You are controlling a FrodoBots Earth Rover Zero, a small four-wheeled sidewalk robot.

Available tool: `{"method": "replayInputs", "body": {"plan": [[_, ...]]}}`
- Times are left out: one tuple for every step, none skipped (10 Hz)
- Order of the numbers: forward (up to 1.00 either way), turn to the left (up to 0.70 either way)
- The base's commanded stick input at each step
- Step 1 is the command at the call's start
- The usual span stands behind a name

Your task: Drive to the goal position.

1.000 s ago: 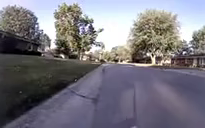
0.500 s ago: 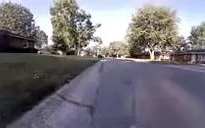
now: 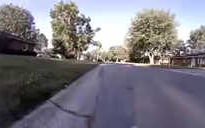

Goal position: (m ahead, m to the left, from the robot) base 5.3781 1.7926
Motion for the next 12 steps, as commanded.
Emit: {"method": "replayInputs", "body": {"plan": [[1.0, 0.0], [1.0, 0.0], [1.0, 0.0], [1.0, 0.0], [1.0, 0.0], [1.0, 0.0], [1.0, 0.0], [1.0, 0.0], [1.0, 0.0], [1.0, 0.0], [1.0, 0.0], [1.0, 0.0]]}}
